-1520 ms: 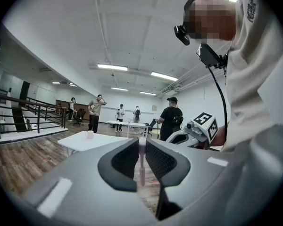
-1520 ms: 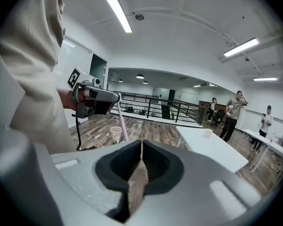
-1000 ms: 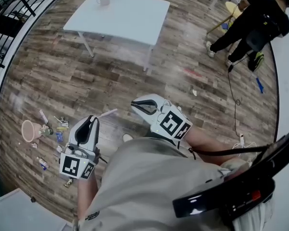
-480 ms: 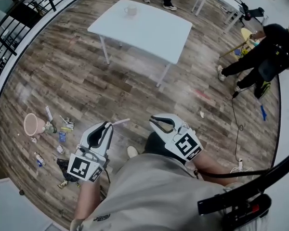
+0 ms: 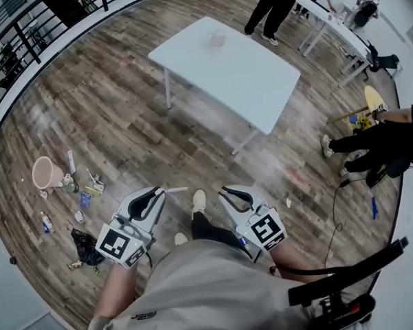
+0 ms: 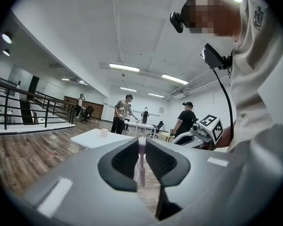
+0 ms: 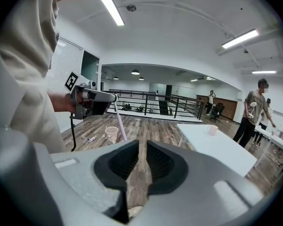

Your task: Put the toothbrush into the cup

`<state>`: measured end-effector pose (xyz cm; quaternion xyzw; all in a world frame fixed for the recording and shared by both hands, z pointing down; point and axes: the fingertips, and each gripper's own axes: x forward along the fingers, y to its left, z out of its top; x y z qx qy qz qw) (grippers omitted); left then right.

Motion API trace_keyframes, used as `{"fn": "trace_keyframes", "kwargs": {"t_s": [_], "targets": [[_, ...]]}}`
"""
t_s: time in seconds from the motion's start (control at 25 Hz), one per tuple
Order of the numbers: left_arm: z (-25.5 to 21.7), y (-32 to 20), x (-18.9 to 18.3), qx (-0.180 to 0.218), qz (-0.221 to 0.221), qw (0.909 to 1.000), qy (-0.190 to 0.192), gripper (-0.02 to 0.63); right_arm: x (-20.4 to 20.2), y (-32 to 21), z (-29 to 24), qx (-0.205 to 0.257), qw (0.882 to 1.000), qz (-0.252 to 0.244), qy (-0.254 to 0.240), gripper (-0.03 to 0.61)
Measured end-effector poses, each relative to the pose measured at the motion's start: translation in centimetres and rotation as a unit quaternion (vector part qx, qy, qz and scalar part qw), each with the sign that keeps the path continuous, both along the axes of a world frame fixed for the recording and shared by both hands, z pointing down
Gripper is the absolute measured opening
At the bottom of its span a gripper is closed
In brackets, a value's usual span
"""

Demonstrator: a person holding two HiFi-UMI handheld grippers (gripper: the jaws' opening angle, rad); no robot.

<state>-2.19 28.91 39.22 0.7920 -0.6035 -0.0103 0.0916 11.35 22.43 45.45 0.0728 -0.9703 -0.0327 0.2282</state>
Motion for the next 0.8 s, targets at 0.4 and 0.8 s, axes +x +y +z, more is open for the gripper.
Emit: {"fn": "trace_keyframes", "kwargs": {"t_s": [0.4, 0.8], "targets": [[-3.2, -13.6, -3.4, 0.004, 0.006, 0.9991, -0.042, 0.051, -4.3, -14.2, -1.2, 0.003, 0.999, -0.011, -0.034, 0.043], [-3.3, -23.5, -7.9, -0.007, 0.023, 0.9991, -0.036, 0.049, -7.2, -23.3, 1.1, -0.025, 0.999, 0.023, -0.029, 0.043]]}}
